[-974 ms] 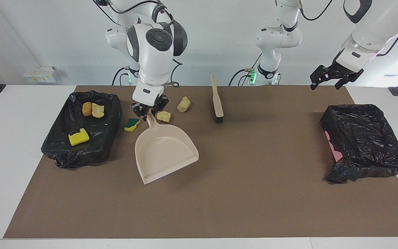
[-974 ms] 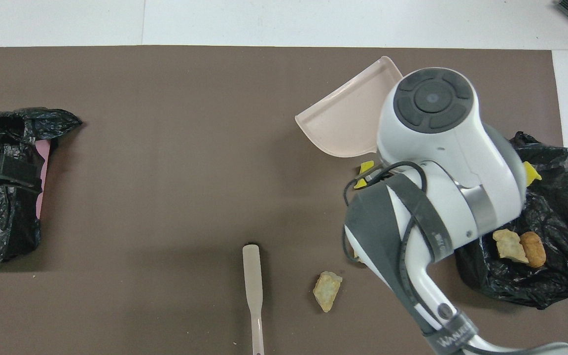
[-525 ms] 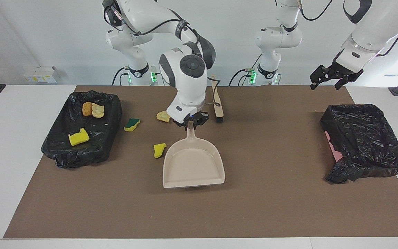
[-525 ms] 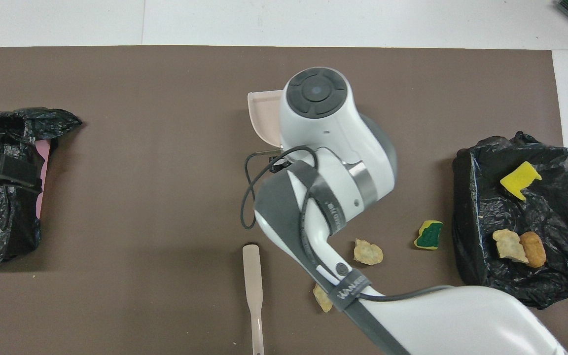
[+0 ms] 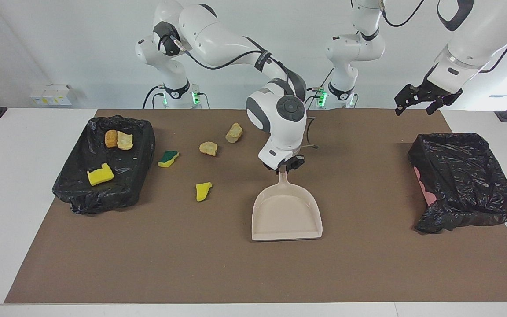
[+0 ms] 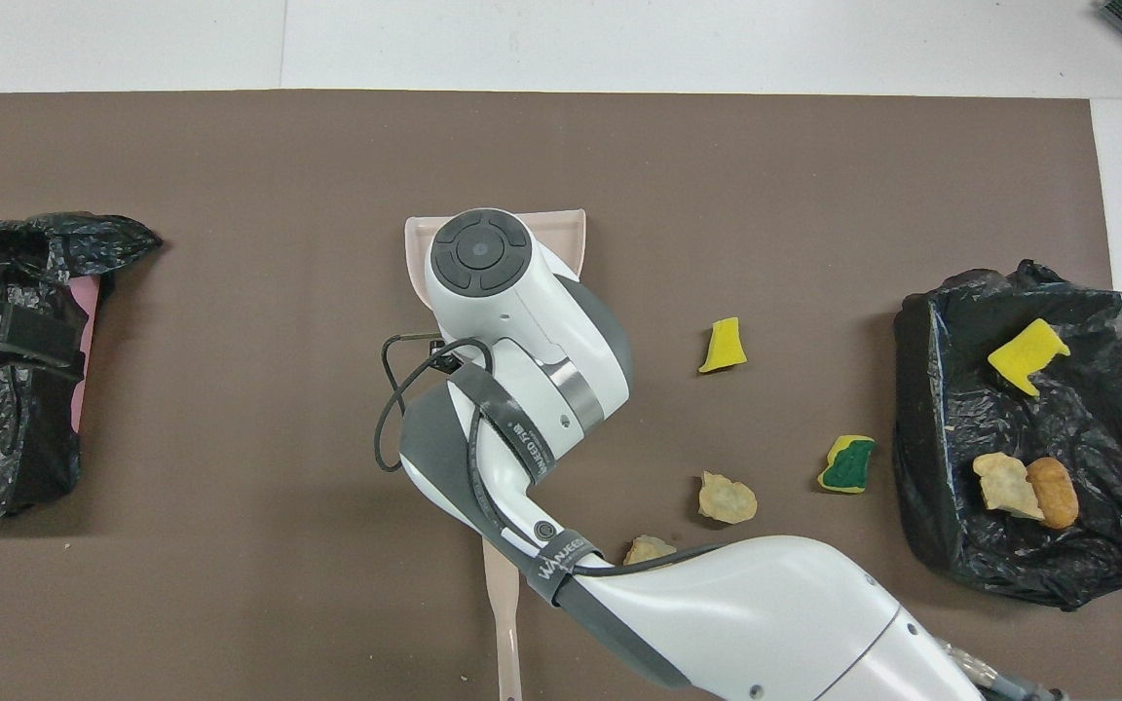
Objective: Sweep and dump trash in bin
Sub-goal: 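Lower the dustpan onto the mat and open the right gripper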
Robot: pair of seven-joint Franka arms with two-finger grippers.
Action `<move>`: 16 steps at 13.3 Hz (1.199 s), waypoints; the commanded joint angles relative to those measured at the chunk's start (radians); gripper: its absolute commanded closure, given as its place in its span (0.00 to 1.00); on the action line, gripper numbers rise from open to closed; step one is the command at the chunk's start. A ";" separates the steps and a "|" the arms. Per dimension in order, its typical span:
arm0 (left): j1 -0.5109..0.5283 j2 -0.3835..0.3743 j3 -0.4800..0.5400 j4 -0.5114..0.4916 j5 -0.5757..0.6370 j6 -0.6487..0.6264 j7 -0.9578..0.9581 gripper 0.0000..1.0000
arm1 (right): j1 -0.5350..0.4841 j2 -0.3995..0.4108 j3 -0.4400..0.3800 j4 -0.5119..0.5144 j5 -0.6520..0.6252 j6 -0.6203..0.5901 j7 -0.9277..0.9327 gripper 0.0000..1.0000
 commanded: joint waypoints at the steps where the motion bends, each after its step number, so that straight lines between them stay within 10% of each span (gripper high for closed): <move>1: -0.013 0.001 0.010 -0.006 -0.005 0.020 0.009 0.00 | 0.036 0.026 -0.003 0.004 0.023 0.063 0.036 1.00; 3: -0.013 0.001 0.010 -0.007 -0.005 0.026 0.019 0.00 | 0.011 0.024 -0.003 -0.004 0.029 0.066 0.036 1.00; 5: -0.013 0.004 0.010 -0.009 -0.005 0.031 0.019 0.00 | 0.006 0.018 -0.004 -0.004 0.028 0.066 0.027 0.64; 12: -0.029 0.015 0.010 -0.055 -0.007 0.097 0.021 0.00 | -0.063 -0.095 -0.008 -0.057 0.010 0.047 0.029 0.02; 16: -0.079 0.038 0.010 -0.128 -0.007 0.222 0.019 0.00 | -0.127 -0.300 -0.009 -0.146 0.019 -0.092 0.021 0.00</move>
